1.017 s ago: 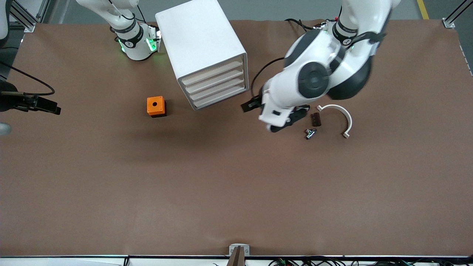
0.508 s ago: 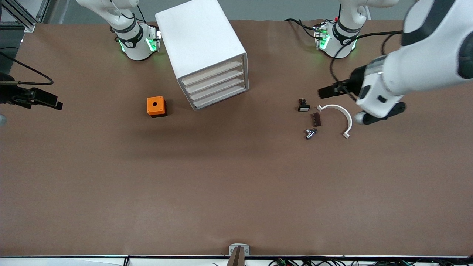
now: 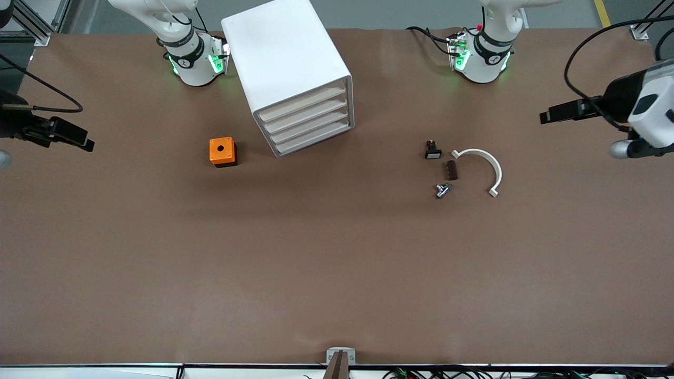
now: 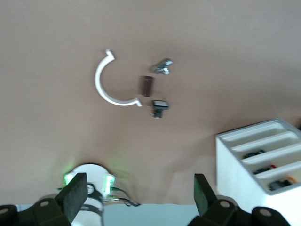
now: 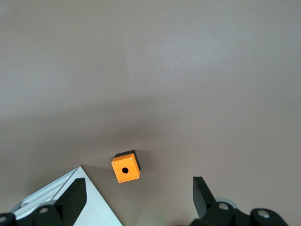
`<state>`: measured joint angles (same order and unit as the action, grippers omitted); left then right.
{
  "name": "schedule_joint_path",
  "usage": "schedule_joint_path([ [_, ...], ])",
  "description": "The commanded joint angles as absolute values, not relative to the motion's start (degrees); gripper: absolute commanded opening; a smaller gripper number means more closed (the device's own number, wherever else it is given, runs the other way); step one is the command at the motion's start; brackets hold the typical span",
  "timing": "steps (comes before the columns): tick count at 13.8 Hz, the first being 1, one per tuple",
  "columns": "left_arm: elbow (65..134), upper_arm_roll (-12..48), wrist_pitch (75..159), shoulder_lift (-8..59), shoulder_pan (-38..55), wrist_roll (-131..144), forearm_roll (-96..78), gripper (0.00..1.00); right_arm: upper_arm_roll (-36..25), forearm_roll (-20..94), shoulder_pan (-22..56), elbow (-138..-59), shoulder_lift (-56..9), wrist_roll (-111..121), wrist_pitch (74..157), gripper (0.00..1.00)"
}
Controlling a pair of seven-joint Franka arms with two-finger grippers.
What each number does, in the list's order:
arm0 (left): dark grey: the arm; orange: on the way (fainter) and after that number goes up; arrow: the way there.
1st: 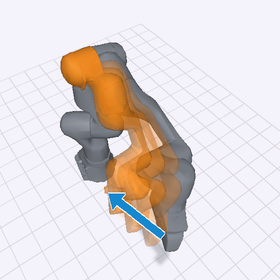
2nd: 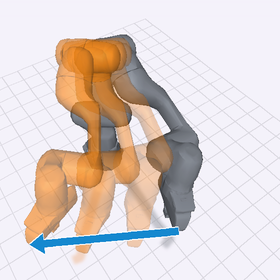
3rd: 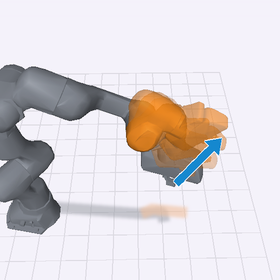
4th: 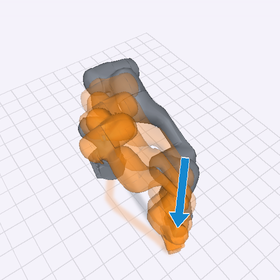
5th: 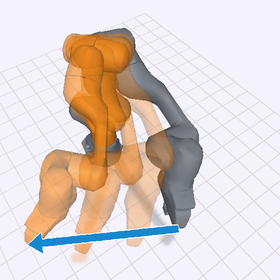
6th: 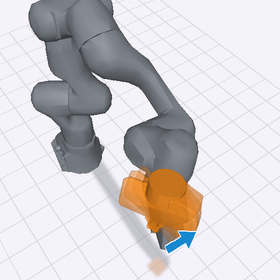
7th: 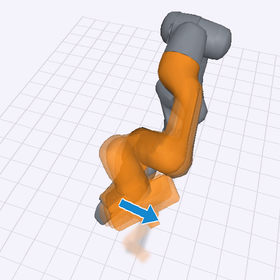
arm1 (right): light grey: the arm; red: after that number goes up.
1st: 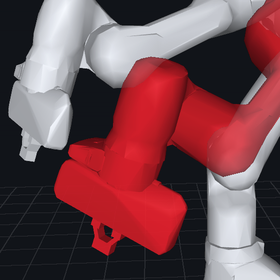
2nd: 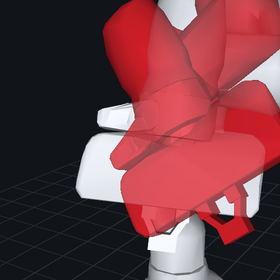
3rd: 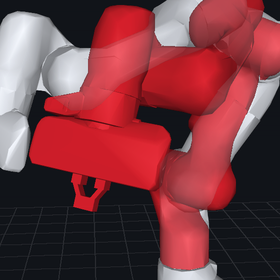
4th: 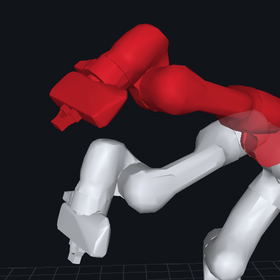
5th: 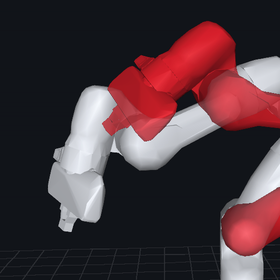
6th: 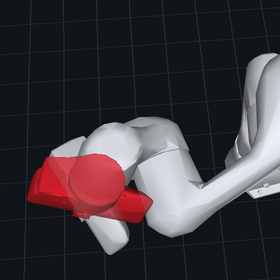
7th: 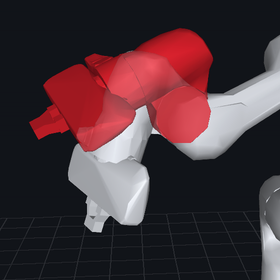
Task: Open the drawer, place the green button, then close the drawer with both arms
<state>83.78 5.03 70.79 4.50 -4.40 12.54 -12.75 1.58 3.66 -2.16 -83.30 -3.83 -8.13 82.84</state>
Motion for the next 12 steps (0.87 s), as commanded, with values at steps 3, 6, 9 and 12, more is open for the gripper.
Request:
schedule_joint_path([
  [3, 104.37, 6.15, 86.01, -9.37, -4.4, 10.63, -6.86, 0.99, 1.49, 4.31, -2.02, -89.47, 0.87, -10.28, 86.22, 1.0],
  [6, 108.46, 7.21, 90.18, -12.3, -4.31, 10.63, -6.5, 0.99, 1.58, 2.65, -1.93, -89.38, 2.11, -10.37, 85.61, 1.0],
  [9, 106.18, 8.7, 90.09, -12.39, -4.31, 10.63, -4.23, 0.99, 1.58, 2.2, -1.41, -89.91, 2.64, -12.65, 85.6, 1.0],
  [12, 101.62, 8.53, 89.47, -11.52, -4.48, 10.46, -2.99, 0.99, 1.58, 2.2, -1.14, -90.17, 2.72, -12.83, 85.78, 1.0],
])
